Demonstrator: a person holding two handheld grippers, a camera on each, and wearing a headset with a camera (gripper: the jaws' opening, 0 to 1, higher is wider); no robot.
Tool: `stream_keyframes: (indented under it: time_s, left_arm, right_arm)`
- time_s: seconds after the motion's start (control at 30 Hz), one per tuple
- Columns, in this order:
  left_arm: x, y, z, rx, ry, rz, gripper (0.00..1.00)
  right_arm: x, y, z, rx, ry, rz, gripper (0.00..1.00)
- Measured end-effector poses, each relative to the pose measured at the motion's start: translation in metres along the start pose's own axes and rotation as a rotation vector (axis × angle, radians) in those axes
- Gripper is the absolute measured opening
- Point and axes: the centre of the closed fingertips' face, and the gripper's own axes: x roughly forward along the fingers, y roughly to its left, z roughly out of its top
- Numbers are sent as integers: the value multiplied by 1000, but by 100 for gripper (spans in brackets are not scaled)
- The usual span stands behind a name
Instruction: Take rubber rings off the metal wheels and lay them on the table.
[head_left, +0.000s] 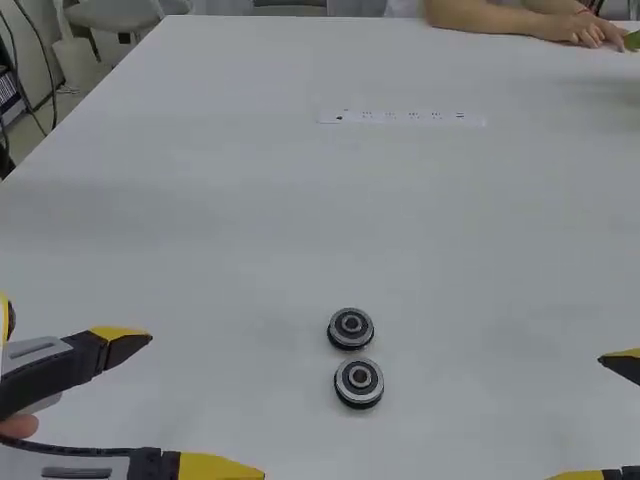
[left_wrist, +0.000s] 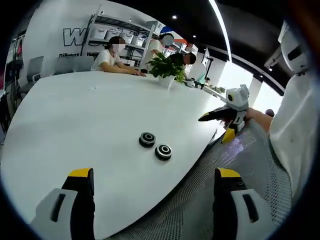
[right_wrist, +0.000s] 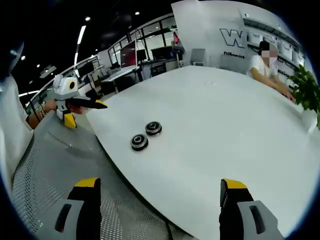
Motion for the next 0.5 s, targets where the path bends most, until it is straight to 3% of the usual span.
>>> stream_keyframes:
  time_s: [0.5]
  left_arm:
    - [1, 0, -1, 1, 3, -7, 99]
  right_arm:
    - [2, 2, -1, -4, 8, 4, 97]
